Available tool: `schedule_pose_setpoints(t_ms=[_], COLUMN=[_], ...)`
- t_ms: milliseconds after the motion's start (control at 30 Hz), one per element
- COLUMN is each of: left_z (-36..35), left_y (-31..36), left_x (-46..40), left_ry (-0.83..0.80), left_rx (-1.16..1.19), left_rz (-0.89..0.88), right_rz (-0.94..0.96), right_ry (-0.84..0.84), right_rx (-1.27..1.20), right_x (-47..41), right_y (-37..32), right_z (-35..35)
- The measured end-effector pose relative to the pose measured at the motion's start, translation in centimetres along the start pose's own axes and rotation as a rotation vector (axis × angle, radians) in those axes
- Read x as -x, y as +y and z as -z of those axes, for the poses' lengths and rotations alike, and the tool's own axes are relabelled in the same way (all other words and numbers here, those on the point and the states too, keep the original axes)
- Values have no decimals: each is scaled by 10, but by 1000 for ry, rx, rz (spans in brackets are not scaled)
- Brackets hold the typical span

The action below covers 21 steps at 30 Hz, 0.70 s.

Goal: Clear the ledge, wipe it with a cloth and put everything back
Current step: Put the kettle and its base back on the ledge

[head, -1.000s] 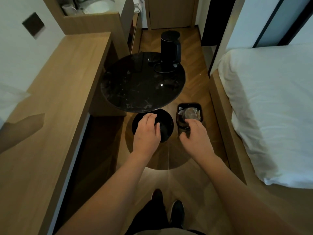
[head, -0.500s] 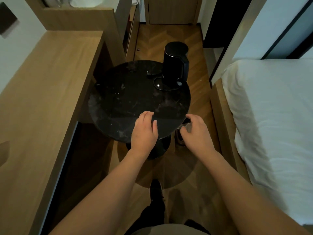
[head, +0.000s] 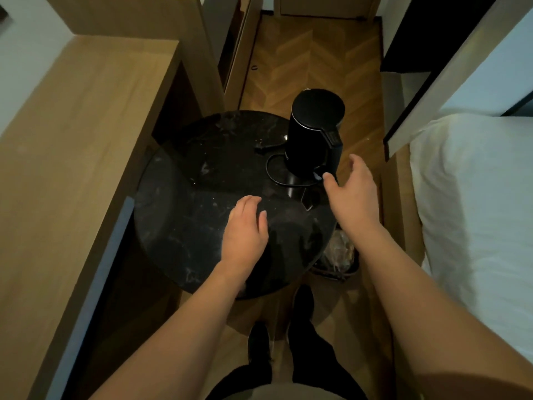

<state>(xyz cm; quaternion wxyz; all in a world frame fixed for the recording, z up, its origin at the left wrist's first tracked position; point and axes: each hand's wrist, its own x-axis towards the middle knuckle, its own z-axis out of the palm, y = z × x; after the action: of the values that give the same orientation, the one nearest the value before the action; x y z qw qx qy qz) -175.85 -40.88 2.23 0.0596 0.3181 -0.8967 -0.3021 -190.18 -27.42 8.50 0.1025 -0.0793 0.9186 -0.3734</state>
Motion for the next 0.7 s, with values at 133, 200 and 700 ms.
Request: schedule_pose_setpoints(t_ms=[133,200,700], left_z=[-11,-15,-26], left_y=[11,17,20], left_x=[-38,-56,-182], left_ry=[33,56,-58], left_rx=[9,25,-66], left_rz=[55,66,35], right_rz=[1,5,-33], right_ry=[-106,-132,-81], right_rx=[-18,-10,6], right_x=[-58,-79,-147], right_y=[3,5,6], right_z=[-11,-16,23])
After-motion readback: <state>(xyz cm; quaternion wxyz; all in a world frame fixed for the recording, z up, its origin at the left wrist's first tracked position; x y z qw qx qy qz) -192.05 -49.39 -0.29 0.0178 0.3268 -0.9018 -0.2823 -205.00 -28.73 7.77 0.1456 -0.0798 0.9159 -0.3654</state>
